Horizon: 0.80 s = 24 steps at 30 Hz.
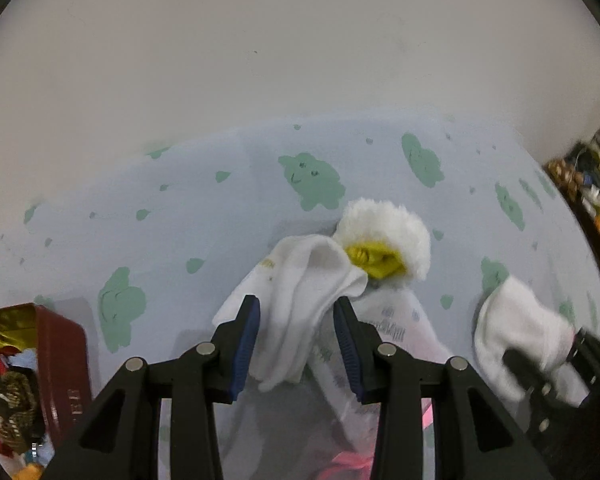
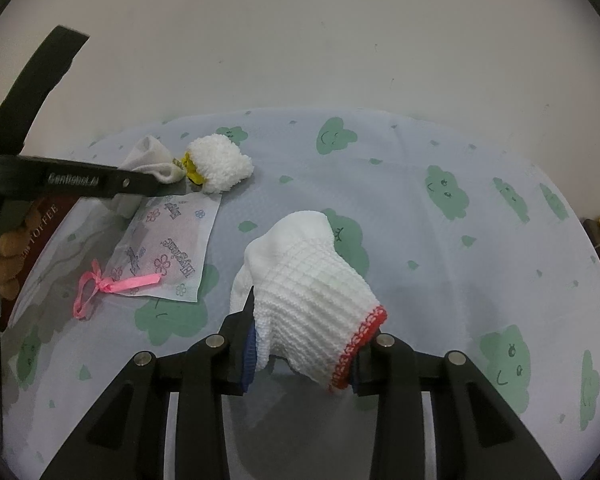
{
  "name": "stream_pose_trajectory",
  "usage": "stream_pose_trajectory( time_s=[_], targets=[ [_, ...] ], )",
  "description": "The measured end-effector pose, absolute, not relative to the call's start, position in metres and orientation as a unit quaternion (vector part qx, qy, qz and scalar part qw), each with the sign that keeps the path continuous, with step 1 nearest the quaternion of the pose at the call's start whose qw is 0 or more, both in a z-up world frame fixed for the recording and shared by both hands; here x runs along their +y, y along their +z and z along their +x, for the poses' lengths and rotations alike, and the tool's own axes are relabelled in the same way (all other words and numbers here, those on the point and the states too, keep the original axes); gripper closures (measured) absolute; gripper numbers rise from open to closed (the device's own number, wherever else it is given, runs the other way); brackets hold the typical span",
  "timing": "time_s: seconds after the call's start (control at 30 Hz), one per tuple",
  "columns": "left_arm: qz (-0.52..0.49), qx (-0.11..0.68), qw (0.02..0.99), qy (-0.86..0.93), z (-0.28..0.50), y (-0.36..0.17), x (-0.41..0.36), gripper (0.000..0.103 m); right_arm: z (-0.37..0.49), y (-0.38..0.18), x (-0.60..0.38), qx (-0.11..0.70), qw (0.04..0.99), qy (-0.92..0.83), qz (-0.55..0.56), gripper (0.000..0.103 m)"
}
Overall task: Organize soft objects
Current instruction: 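Move the left tool down to the white sock with fluffy cuff, then close the left tool on the white sock and lift it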
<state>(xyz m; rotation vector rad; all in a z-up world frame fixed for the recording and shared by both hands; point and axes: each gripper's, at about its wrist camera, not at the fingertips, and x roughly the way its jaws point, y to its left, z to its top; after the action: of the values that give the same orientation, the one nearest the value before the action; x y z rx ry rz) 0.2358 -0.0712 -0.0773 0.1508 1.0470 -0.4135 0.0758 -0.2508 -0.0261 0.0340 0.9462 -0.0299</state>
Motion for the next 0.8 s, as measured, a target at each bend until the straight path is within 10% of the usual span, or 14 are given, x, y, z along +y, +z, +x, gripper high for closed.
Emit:
stream_pose_trajectory(
  time_s=[0.23, 0.8],
  targets=[
    [0.057, 0.487, 0.852, -0.185, 0.234, -0.072, -0.067, 0.088, 0.076, -0.027, -0.253, 0.456, 0.889, -0.012, 0.023, 0.07],
    [0.066, 0.474, 0.861, -0.173, 0.192, -0.024, -0.058, 0.089, 0.076, -0.026, -0.254, 0.457, 0.889, -0.011, 0.029, 0.07]
  ],
)
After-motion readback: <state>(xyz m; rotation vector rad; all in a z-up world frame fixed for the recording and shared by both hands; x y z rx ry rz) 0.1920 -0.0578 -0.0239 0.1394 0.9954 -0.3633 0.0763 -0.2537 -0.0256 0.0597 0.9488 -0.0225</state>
